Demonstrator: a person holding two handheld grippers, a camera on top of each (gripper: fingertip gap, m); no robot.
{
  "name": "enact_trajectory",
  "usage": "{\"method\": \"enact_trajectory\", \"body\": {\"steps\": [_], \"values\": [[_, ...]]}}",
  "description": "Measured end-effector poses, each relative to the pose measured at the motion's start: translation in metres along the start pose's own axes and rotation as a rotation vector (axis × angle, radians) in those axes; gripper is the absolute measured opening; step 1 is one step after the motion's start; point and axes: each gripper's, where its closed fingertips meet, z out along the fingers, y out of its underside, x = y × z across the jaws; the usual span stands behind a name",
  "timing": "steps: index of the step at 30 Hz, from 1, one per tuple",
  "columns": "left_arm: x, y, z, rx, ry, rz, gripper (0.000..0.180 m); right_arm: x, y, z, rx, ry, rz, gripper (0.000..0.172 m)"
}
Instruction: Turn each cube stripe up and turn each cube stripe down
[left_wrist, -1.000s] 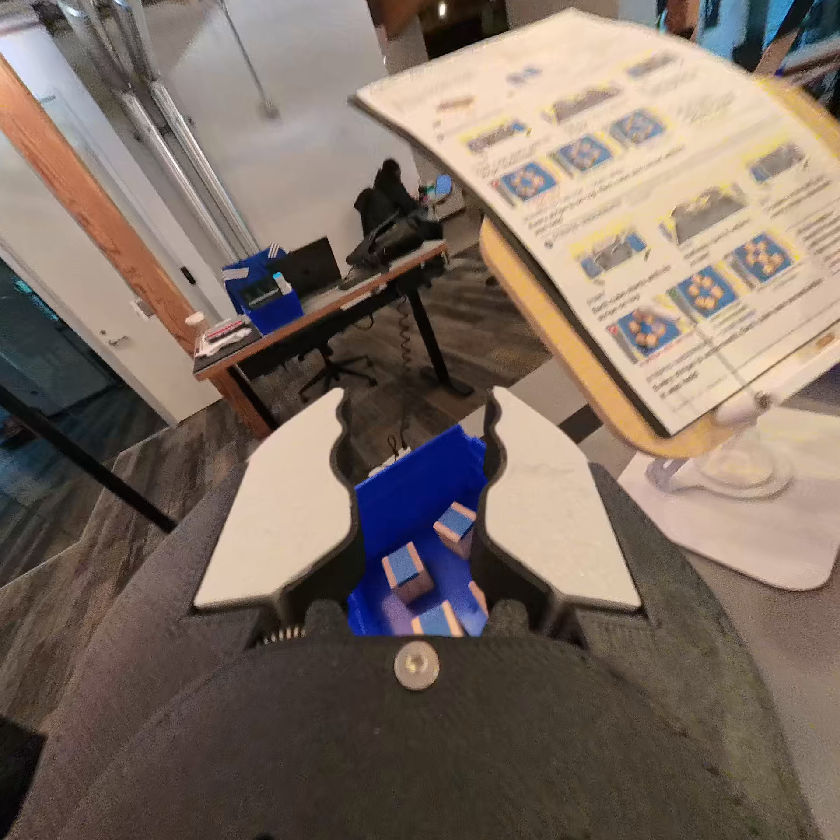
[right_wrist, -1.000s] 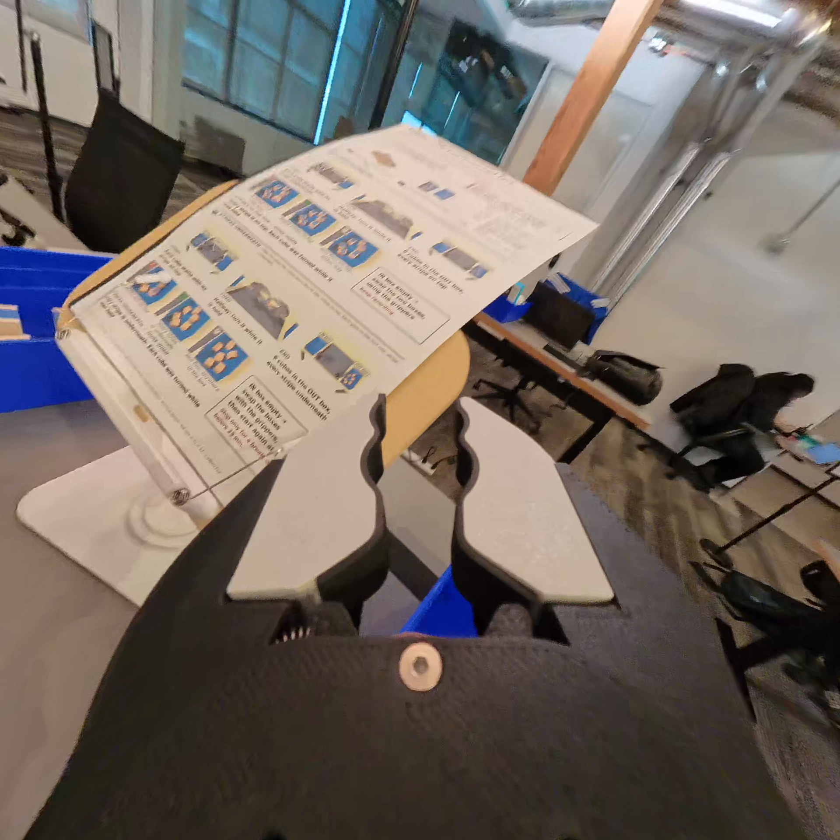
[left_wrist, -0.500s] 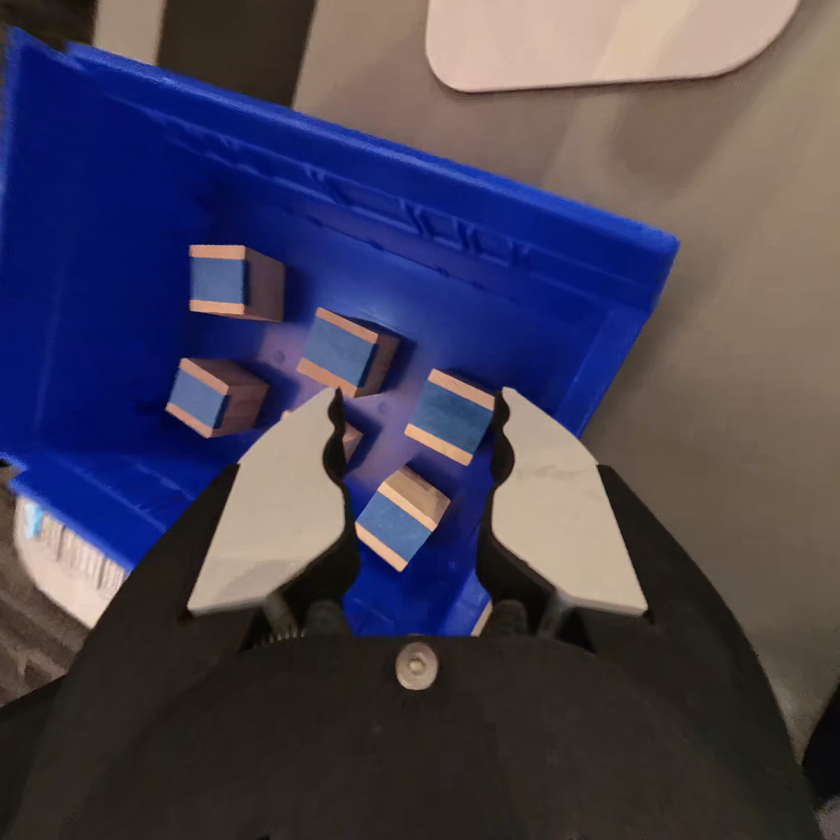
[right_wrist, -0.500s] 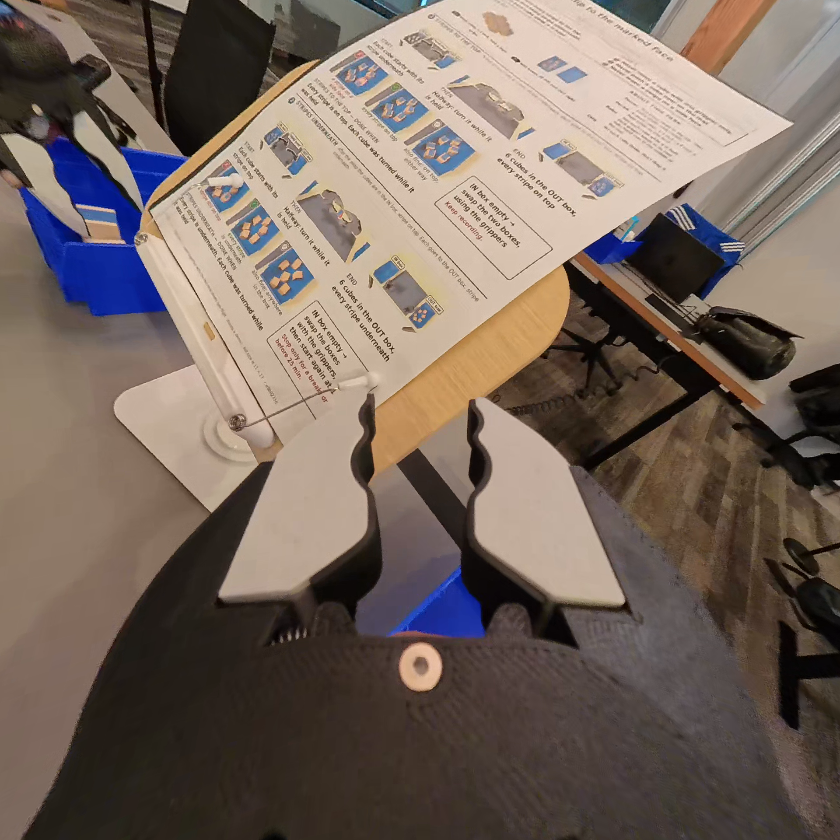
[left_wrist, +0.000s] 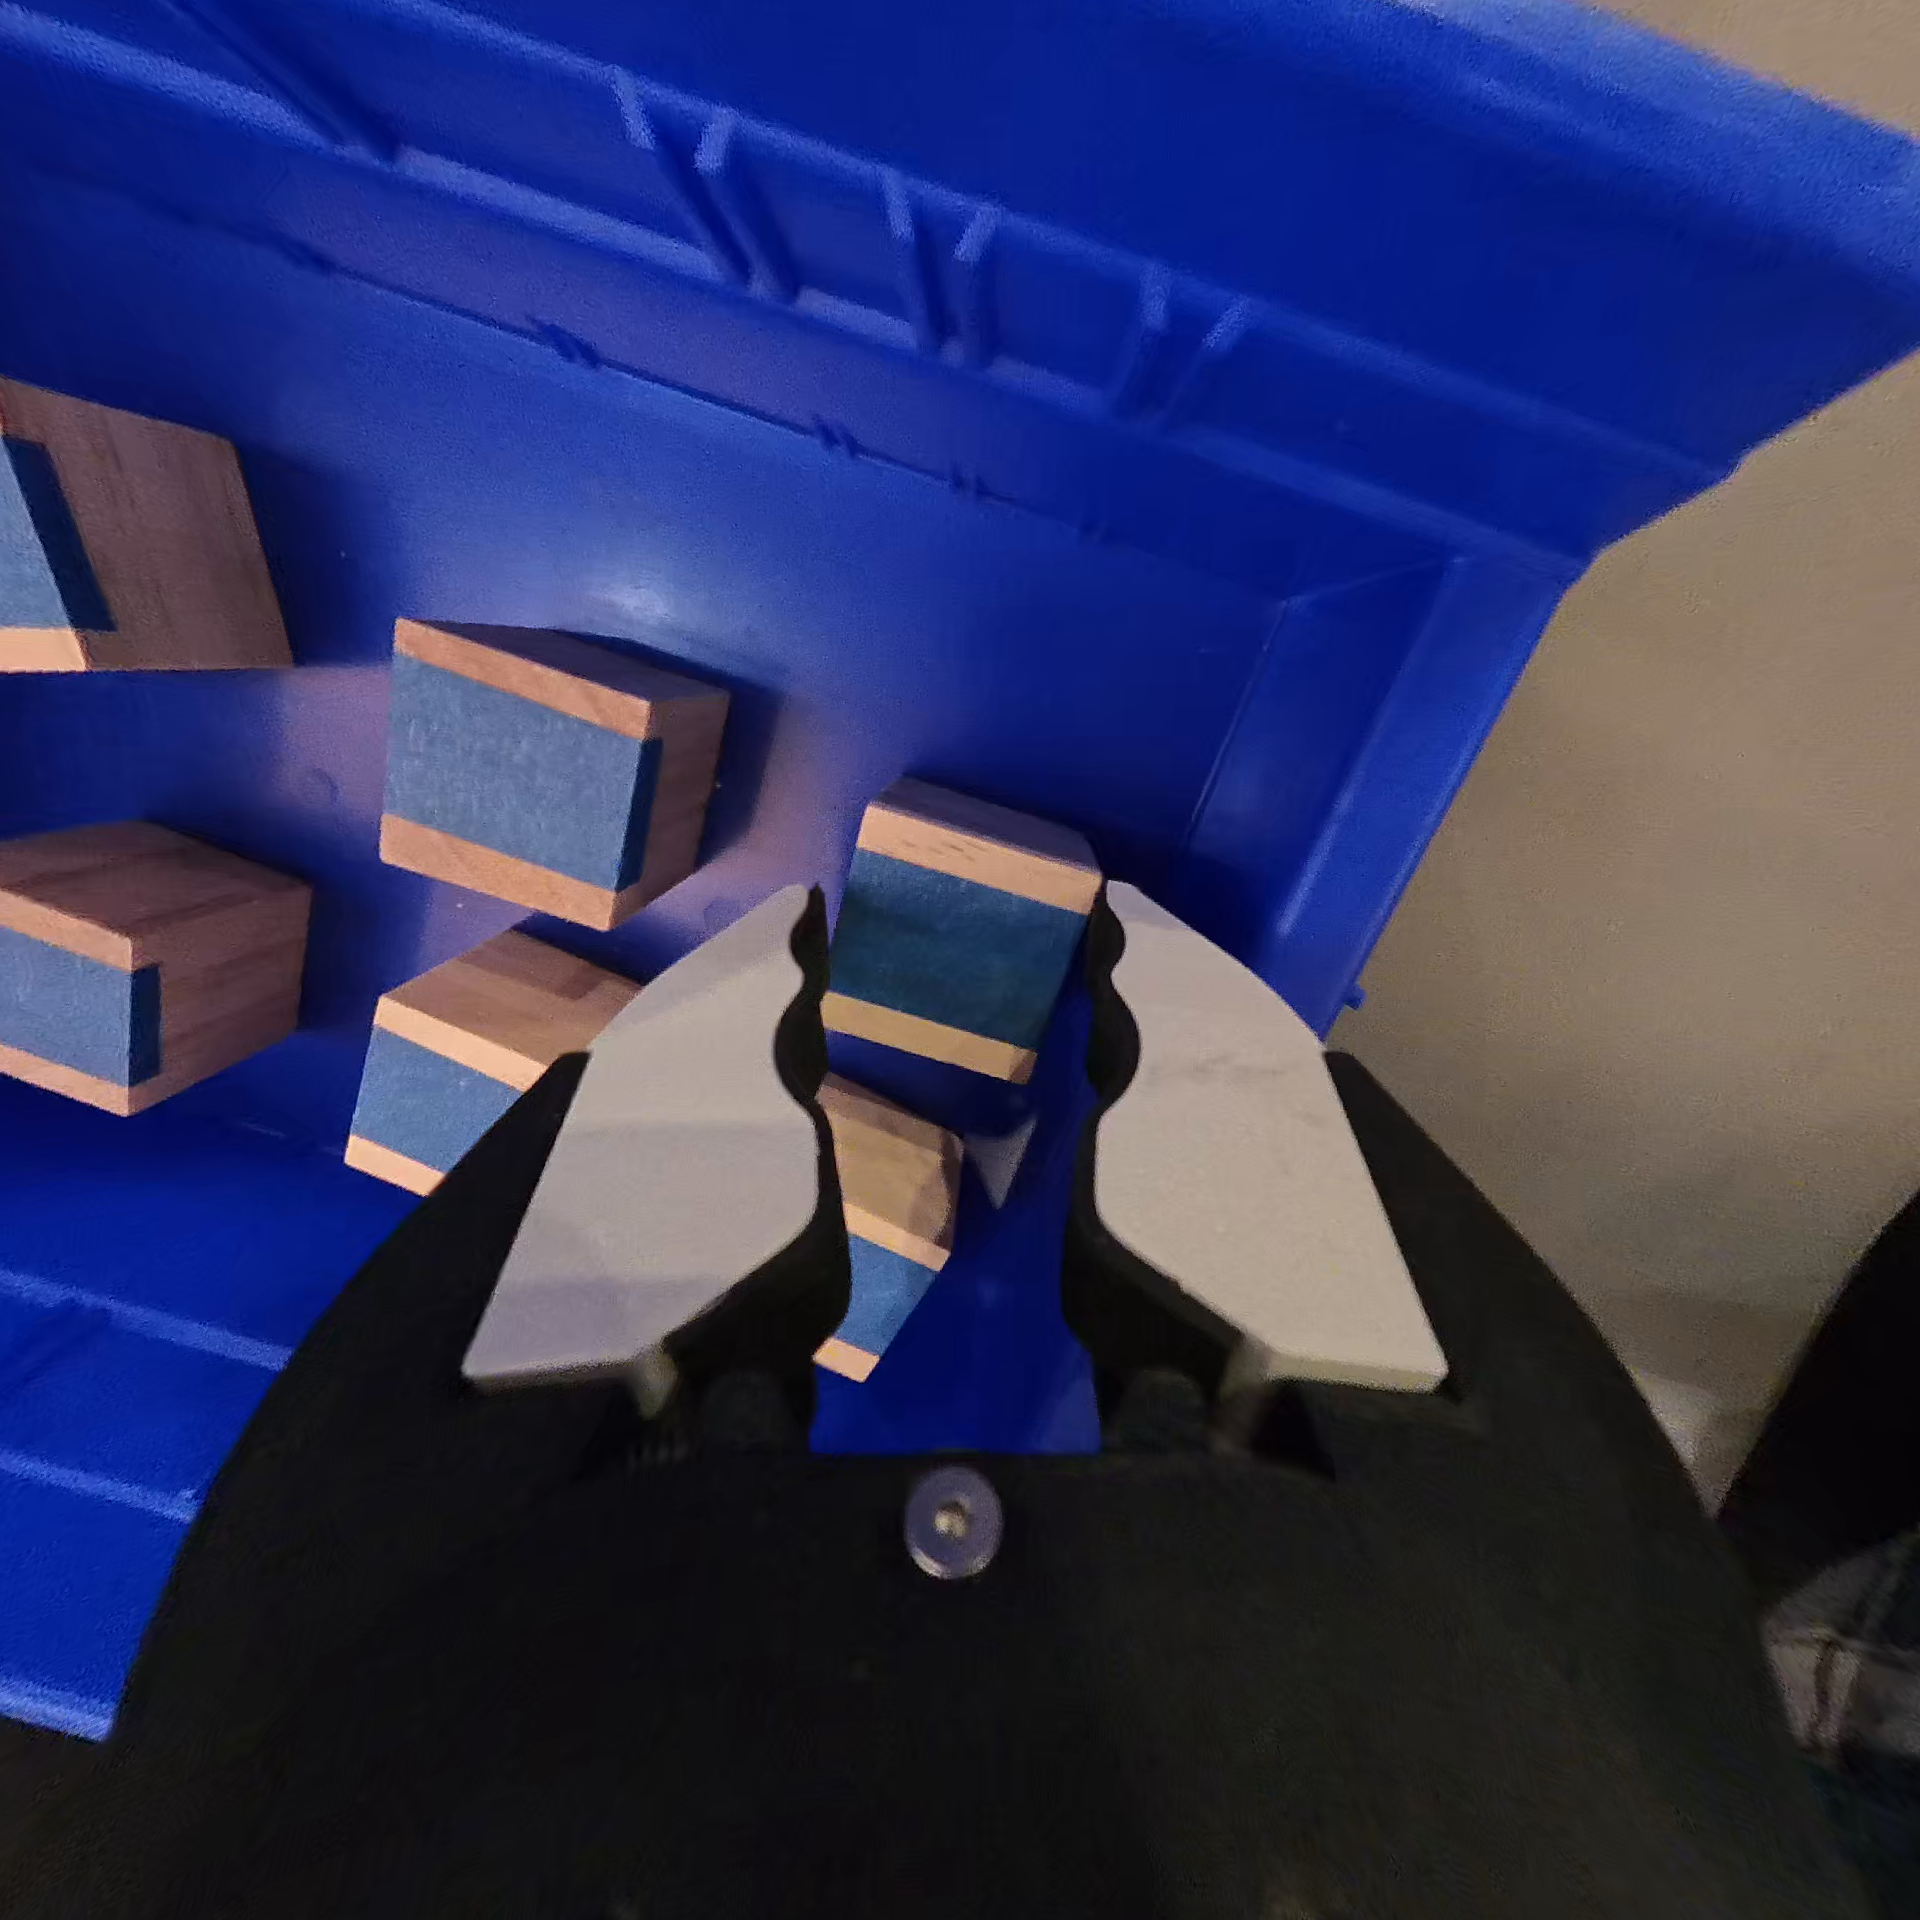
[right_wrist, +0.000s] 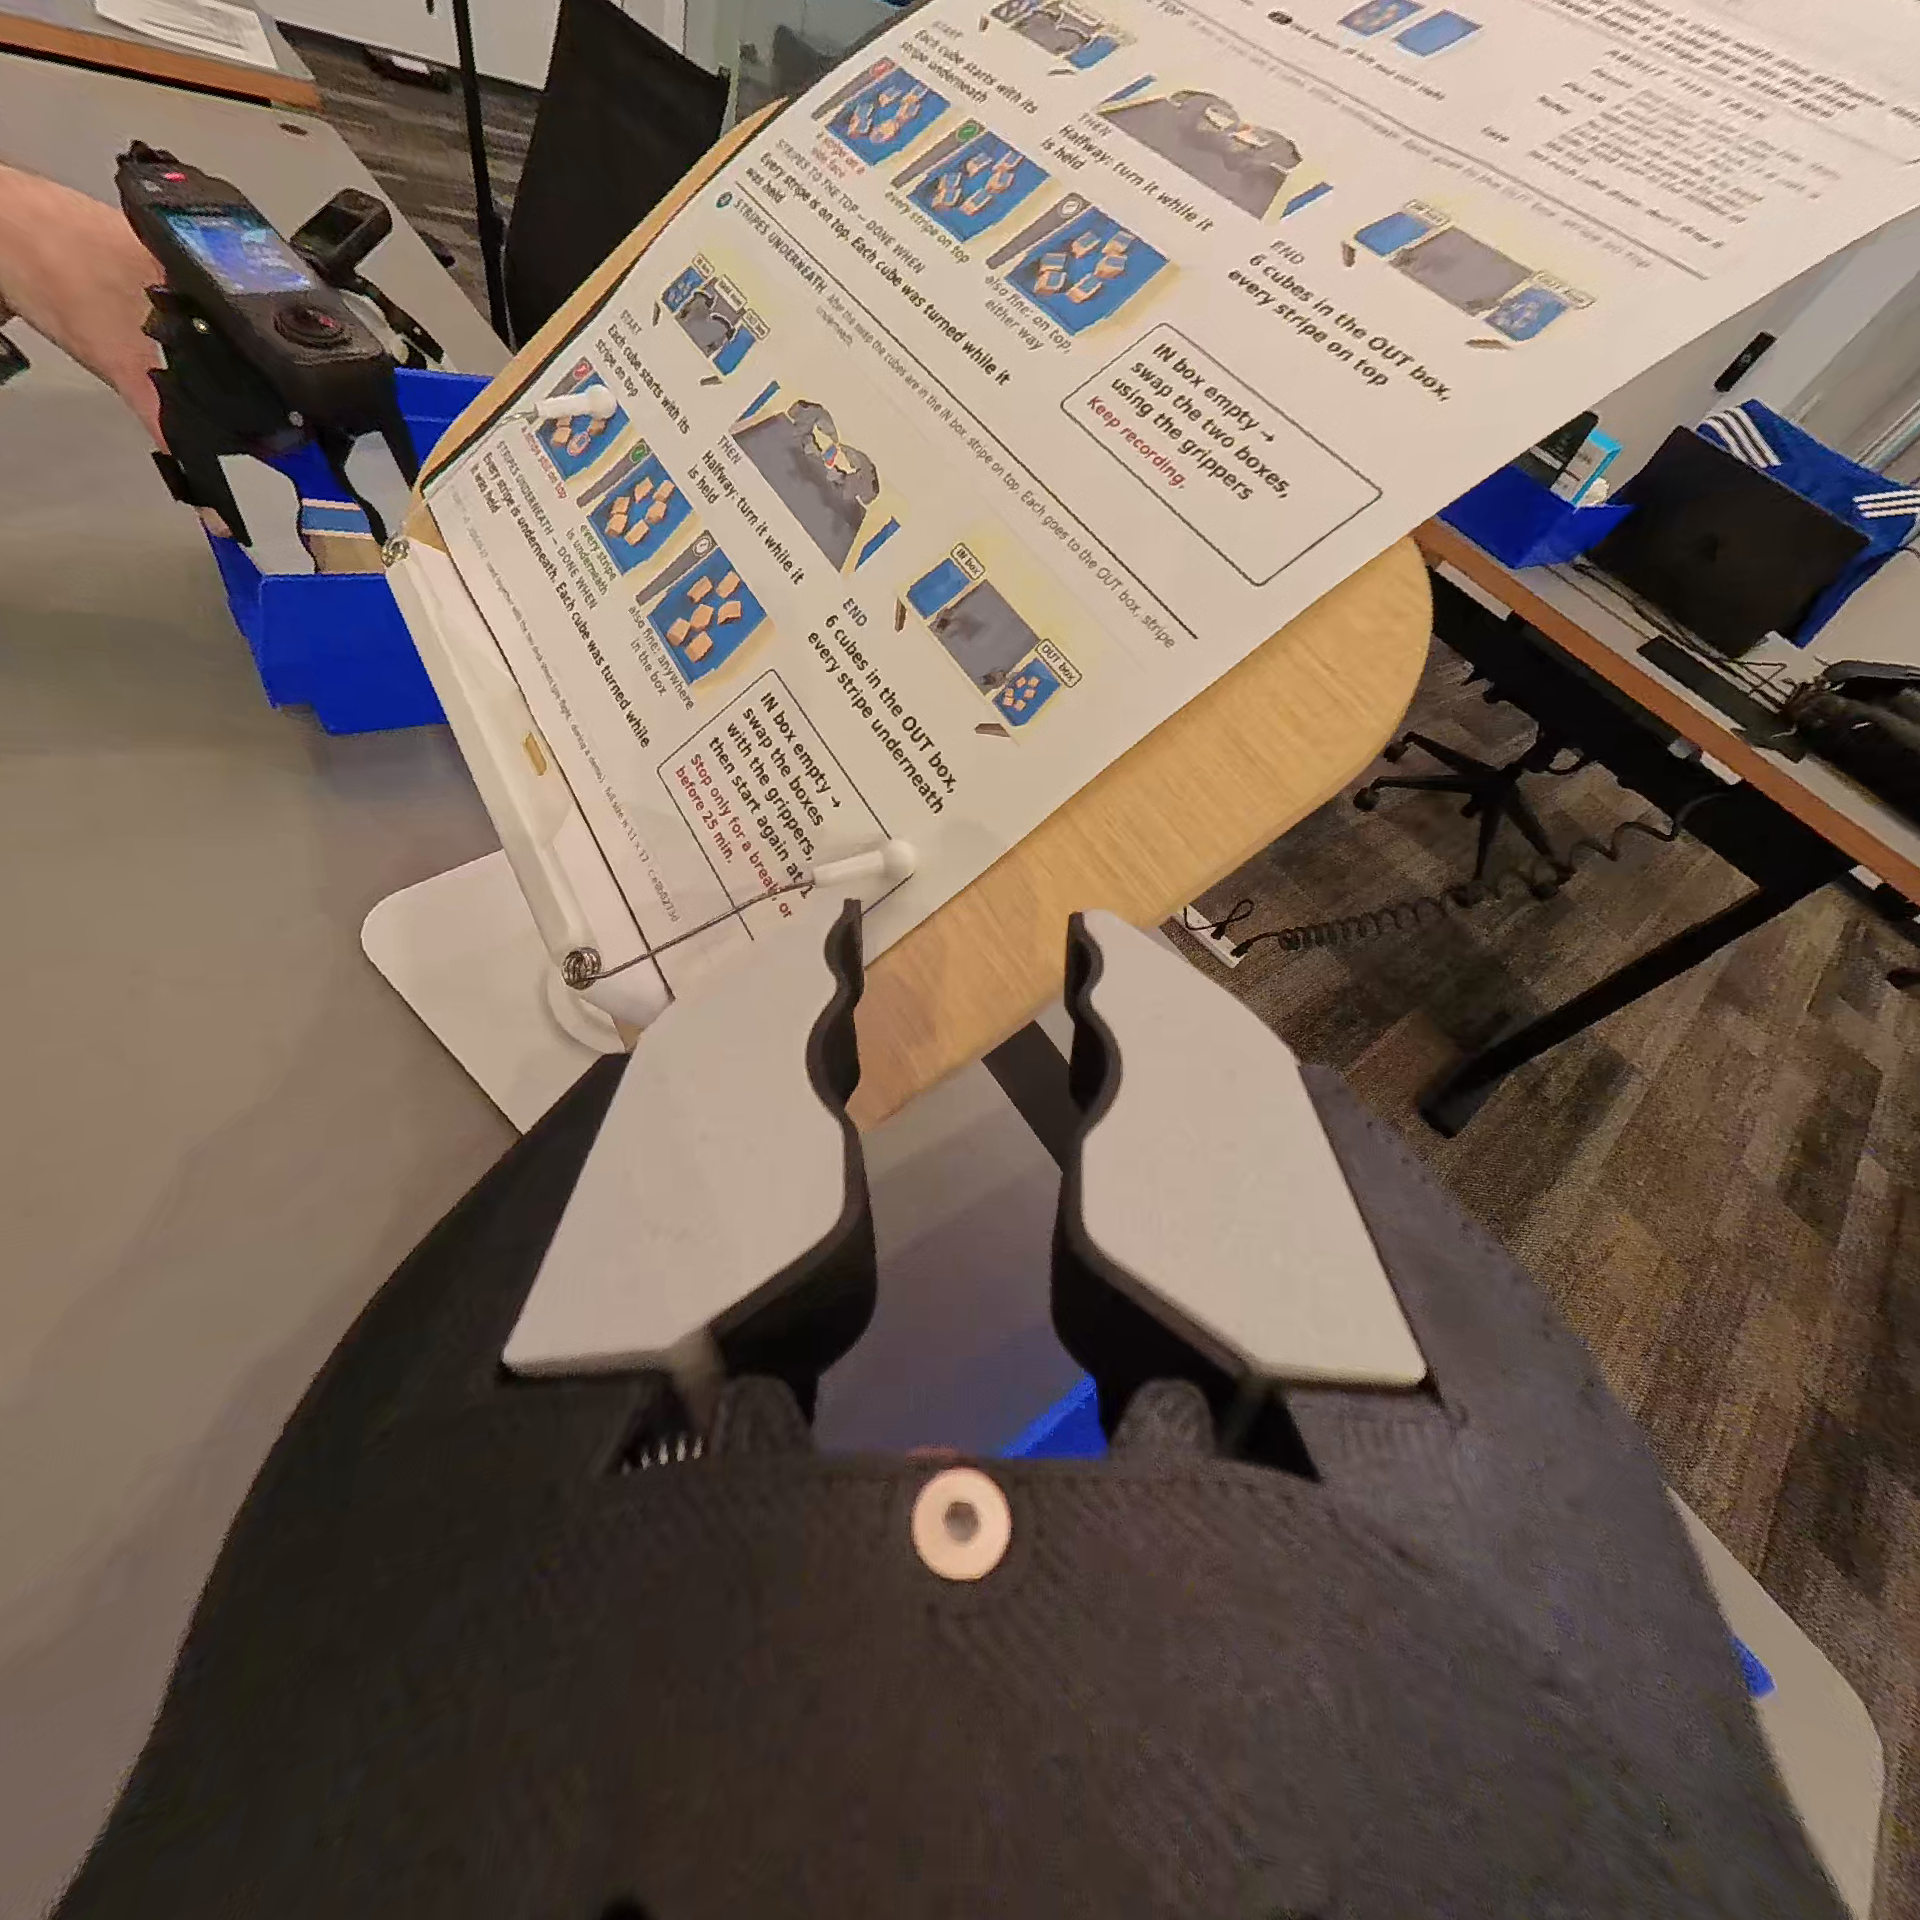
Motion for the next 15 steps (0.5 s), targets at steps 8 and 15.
{"method": "enact_trajectory", "body": {"steps": [8,15], "values": [[-0.003,-0.039,-0.063,0.293,-0.150,0.081,0.045,-0.029,-0.022,0.007,0.043,-0.056,-0.037,0.038],[0.052,-0.137,-0.182,0.700,-0.479,0.397,0.045,-0.112,-0.069,0.014,0.207,-0.371,0.055,0.041]]}}
